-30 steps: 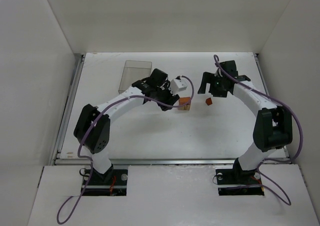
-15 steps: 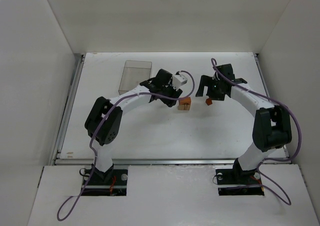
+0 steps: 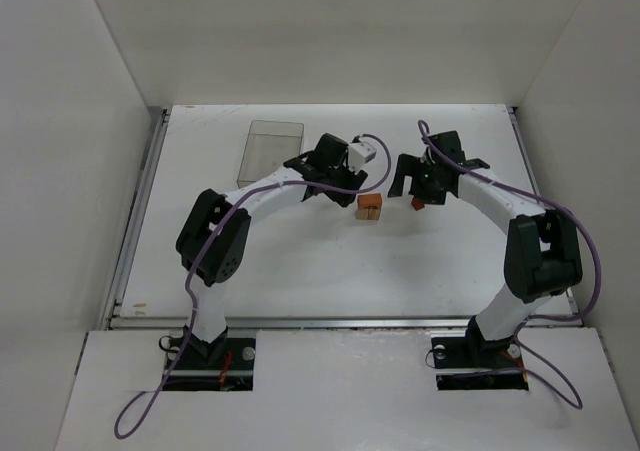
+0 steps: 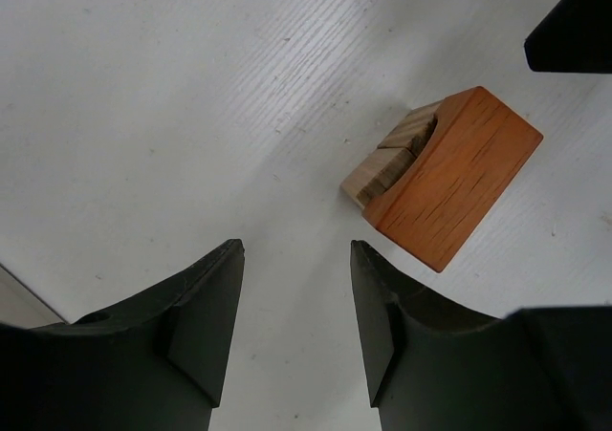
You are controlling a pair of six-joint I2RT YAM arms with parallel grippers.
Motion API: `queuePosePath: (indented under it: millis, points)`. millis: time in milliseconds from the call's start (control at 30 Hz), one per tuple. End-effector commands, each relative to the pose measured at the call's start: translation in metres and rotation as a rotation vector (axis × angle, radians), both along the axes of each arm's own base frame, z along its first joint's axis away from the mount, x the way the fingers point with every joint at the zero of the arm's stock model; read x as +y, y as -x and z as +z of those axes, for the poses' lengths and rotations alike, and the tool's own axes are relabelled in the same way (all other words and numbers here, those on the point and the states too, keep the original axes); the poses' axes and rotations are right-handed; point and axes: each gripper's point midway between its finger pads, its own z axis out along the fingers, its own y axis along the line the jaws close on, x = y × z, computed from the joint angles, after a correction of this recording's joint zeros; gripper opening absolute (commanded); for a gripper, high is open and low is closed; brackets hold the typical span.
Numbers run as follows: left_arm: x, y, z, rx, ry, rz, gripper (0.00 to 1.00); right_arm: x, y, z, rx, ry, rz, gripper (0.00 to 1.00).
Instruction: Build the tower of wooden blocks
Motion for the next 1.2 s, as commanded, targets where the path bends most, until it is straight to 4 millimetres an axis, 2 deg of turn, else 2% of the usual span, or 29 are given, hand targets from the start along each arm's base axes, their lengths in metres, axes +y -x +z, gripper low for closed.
queuePosePath:
  millis: [0,500,633,833,1167]
  points:
    - [-0.013,-0.013,0.031,-0.053,0.07,0.017,0.45,0.005,-0.002,-0.004,-0.015,0.0,-0.002,1.0]
    - [-0.011,-0.006,0.022,-0.023,0.063,0.004,0.45,0.006,0.001,-0.009,0.001,0.012,0.002,1.0]
    - [-0.01,-0.001,0.013,0.008,0.055,0.004,0.45,0.006,0.001,-0.009,0.001,0.012,0.002,1.0]
    - [-0.011,0.0,0.013,0.012,0.06,-0.002,0.45,0.006,0.001,-0.009,0.001,0.012,0.002,1.0]
    - [-0.004,0.006,0.003,0.033,0.027,-0.001,0.44,0.004,0.003,-0.012,0.009,0.021,-0.003,1.0]
